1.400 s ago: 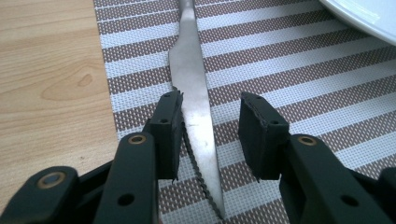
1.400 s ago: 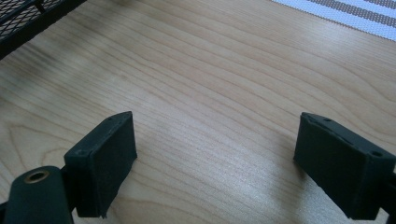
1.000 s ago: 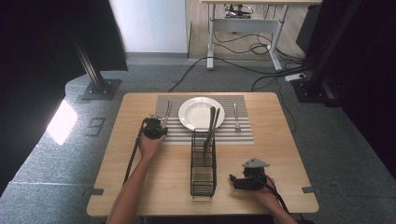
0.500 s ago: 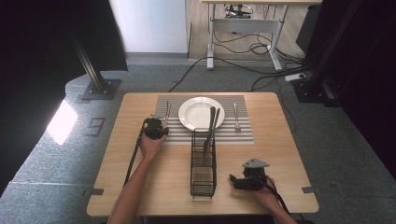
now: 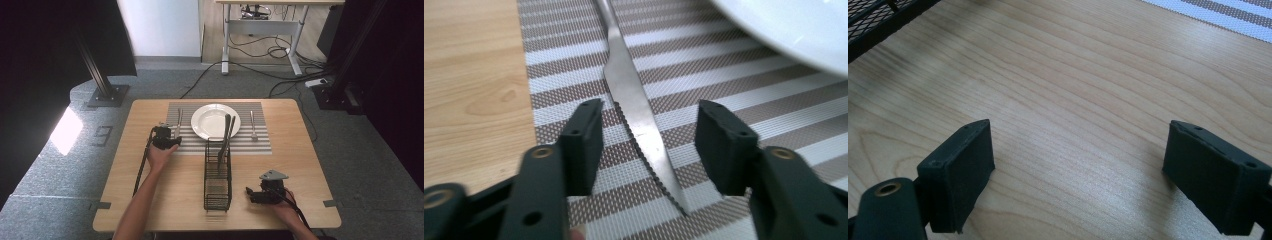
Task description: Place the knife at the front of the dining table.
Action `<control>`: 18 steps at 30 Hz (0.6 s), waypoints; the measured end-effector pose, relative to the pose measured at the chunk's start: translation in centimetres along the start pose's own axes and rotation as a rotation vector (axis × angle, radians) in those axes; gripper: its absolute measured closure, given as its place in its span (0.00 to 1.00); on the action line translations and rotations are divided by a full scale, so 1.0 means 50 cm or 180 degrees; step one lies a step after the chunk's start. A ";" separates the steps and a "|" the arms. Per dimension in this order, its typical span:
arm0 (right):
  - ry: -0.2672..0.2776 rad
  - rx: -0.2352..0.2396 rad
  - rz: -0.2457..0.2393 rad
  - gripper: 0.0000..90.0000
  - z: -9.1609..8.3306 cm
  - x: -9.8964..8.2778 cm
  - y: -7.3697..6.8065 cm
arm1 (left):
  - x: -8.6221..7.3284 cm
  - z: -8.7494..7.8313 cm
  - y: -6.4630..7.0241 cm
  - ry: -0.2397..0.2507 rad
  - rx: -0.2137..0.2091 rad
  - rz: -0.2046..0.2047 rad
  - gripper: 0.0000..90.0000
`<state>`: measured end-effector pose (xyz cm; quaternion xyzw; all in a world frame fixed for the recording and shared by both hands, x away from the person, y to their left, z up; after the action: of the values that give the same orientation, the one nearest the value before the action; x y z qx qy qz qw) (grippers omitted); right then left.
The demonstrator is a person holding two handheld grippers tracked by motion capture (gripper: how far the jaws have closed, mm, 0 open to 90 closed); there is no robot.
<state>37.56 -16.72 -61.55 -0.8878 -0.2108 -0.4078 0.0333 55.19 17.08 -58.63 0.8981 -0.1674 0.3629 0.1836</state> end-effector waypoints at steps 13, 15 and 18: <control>-0.0002 0.0017 -0.0006 0.14 0.001 0.000 0.001 | -0.012 -0.139 0.064 0.0340 -0.0397 0.0182 0.35; -0.0005 0.0023 -0.0006 0.14 0.001 0.000 0.001 | -0.016 -0.147 0.069 0.0342 -0.0428 0.0194 0.34; -0.0006 0.0027 -0.0008 0.13 0.001 0.001 0.001 | -0.027 -0.171 0.081 0.0378 -0.0458 0.0251 0.34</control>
<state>37.64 -16.73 -61.58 -0.8877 -0.2137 -0.4061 0.0364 47.48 17.59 -53.03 0.8522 -0.2170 0.4095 0.2427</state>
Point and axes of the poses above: each handheld gripper's, and its own axes: z roughly forward along the jaws, x roughly out of its top, y roughly to its right, the point moved 9 cm from there along z, roughly forward along the jaws, and after that the axes turned 10 degrees about -x, right-handed, at the moved point
